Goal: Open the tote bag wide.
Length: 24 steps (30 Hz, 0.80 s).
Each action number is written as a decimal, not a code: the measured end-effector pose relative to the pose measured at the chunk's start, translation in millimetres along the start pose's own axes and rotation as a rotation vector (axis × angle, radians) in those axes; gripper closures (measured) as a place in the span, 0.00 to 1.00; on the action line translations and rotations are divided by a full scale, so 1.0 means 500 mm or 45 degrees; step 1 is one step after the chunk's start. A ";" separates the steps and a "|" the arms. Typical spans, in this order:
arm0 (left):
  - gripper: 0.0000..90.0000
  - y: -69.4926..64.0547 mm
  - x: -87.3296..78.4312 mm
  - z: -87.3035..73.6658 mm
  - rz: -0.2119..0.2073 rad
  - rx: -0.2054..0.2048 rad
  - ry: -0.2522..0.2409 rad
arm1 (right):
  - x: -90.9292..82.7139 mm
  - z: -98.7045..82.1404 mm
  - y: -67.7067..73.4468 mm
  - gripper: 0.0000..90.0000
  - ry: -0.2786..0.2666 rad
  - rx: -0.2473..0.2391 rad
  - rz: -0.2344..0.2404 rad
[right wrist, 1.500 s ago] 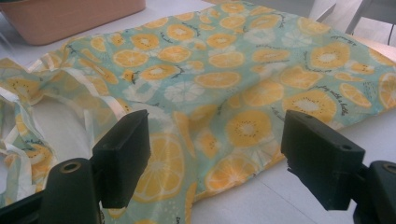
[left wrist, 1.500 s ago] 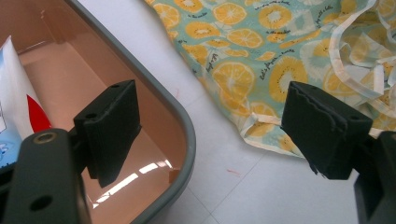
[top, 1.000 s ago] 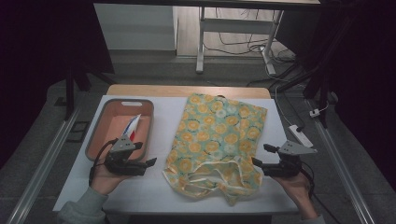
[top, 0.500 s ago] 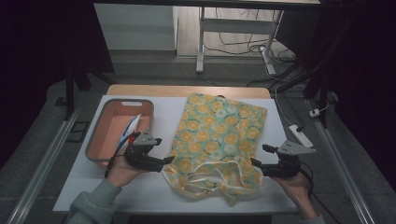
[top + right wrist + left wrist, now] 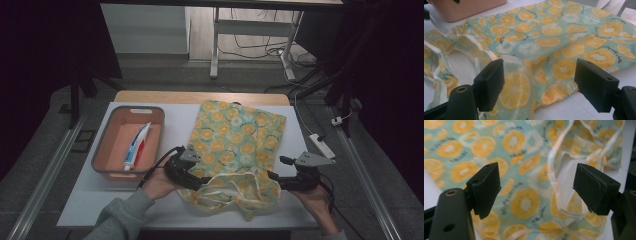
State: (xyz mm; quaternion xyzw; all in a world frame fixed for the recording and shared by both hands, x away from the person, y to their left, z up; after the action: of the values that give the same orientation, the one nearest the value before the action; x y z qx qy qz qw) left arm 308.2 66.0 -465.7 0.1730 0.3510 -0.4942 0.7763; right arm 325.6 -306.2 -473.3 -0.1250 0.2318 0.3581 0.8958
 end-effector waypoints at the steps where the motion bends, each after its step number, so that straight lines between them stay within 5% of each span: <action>1: 0.24 -0.004 0.005 -0.002 -0.008 0.004 0.019 | 0.000 0.000 0.000 0.26 -0.001 0.000 0.000; 17: 0.23 -0.039 0.034 -0.048 -0.137 0.022 0.150 | 0.002 -0.001 0.003 0.26 0.005 -0.005 0.009; 21: 0.36 -0.031 0.057 -0.058 -0.142 0.025 0.193 | 0.003 -0.002 0.004 0.26 0.009 -0.004 0.013; 23: 0.51 -0.023 0.061 -0.062 -0.152 0.011 0.195 | 0.005 -0.003 0.005 0.26 0.016 -0.006 0.021; 24: 0.70 -0.020 0.061 -0.063 -0.159 0.007 0.192 | 0.007 -0.002 0.007 0.25 0.036 -0.008 0.045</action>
State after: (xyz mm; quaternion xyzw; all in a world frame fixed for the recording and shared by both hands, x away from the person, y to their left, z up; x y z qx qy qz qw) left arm 295.8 61.2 -508.3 0.1896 0.4173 -0.5282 0.7147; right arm 325.0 -301.8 -476.2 -0.1289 0.2454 0.3727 0.8856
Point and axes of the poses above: each handheld gripper's, and its own axes: x roughly forward along the jaws, z roughly out of its top, y roughly to its left, the point moved 1 cm from there along x, roughly forward along the jaws, and after that the axes turned 5 degrees about -z, right-handed, at the moved point
